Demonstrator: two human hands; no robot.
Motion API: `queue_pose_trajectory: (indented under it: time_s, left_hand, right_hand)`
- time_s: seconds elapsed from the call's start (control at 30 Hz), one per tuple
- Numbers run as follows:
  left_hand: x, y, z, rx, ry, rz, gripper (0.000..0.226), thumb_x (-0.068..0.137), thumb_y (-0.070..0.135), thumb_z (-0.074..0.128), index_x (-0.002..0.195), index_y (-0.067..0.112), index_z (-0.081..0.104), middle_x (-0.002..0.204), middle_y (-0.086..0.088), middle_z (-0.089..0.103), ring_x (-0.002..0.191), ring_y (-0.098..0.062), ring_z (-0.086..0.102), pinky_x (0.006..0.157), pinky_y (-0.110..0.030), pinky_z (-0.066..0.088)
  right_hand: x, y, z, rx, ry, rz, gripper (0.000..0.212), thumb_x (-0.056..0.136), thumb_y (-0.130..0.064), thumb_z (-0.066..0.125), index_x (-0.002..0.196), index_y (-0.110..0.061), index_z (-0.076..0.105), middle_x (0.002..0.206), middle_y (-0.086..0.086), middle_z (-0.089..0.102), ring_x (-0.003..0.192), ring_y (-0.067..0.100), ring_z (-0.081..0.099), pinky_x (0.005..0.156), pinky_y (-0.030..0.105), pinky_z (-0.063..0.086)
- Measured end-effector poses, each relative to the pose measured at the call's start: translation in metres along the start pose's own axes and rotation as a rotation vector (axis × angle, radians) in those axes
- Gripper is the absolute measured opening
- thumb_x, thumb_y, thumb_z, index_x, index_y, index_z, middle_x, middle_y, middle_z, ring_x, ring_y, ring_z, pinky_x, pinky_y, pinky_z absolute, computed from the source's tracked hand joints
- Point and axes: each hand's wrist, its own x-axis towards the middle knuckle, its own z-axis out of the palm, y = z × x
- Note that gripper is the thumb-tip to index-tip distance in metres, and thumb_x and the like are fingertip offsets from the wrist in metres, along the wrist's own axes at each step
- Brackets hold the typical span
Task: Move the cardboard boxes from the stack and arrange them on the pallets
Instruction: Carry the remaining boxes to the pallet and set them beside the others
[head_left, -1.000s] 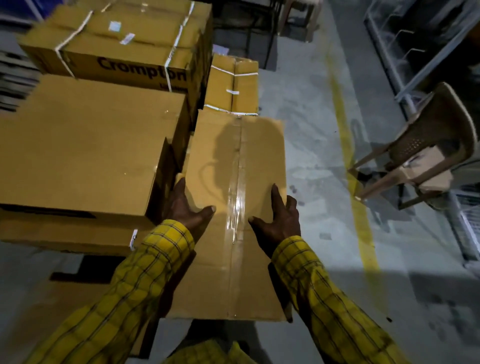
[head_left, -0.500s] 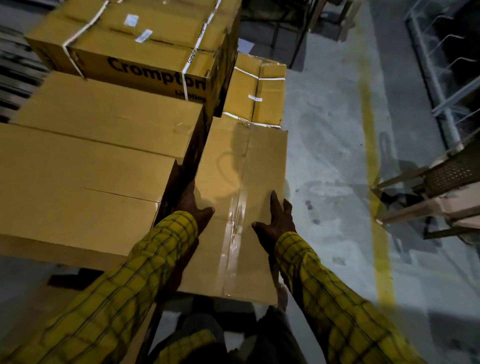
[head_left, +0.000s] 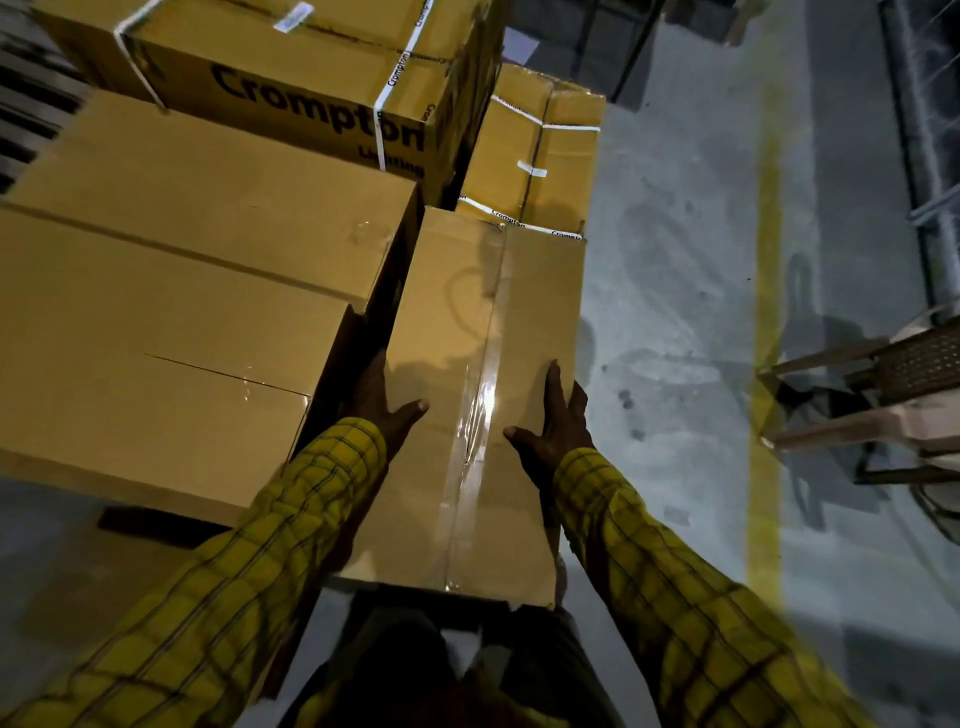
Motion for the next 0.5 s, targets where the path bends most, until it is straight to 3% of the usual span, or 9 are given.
queue_pose_trajectory:
  time_s: [0.13, 0.27, 0.43, 0.5]
  left_hand:
    - [0.005, -0.003, 0.000, 0.021, -0.010, 0.029, 0.098, 0.085, 0.031, 0.081, 0.161, 0.030, 0.020, 0.161, -0.003, 0.037, 0.147, -0.025, 0.036, 0.118, -0.054, 0.037]
    - [0.008, -0.006, -0.001, 0.056, -0.031, 0.004, 0.104, 0.079, 0.047, 0.076, 0.162, 0.026, 0.018, 0.163, -0.007, 0.034, 0.149, -0.029, 0.034, 0.118, -0.054, 0.036]
    - [0.009, 0.001, -0.011, 0.154, -0.067, 0.064, 0.099, 0.087, 0.031, 0.078, 0.163, 0.014, 0.017, 0.163, -0.013, 0.033, 0.149, -0.031, 0.032, 0.121, -0.050, 0.032]
    - [0.012, -0.001, -0.013, 0.167, -0.081, 0.090, 0.101, 0.085, 0.035, 0.075, 0.163, 0.013, 0.016, 0.163, -0.013, 0.032, 0.150, -0.031, 0.031, 0.121, -0.051, 0.031]
  right_hand:
    - [0.000, 0.002, 0.000, -0.010, -0.006, -0.002, 0.122, 0.083, -0.047, 0.083, 0.161, -0.048, -0.011, 0.171, 0.008, -0.014, 0.157, 0.040, 0.013, 0.122, 0.054, 0.032]
    - [-0.001, 0.003, -0.001, -0.010, -0.016, 0.007, 0.121, 0.084, -0.048, 0.081, 0.160, -0.050, -0.012, 0.171, 0.007, -0.015, 0.156, 0.040, 0.017, 0.121, 0.051, 0.034]
    - [-0.003, 0.005, 0.003, -0.006, -0.025, 0.005, 0.122, 0.083, -0.046, 0.083, 0.161, -0.048, -0.012, 0.171, 0.009, -0.014, 0.155, 0.042, 0.021, 0.120, 0.050, 0.037]
    - [-0.004, 0.006, 0.003, -0.003, -0.023, -0.009, 0.122, 0.083, -0.045, 0.083, 0.162, -0.045, -0.011, 0.171, 0.011, -0.013, 0.156, 0.042, 0.019, 0.120, 0.049, 0.035]
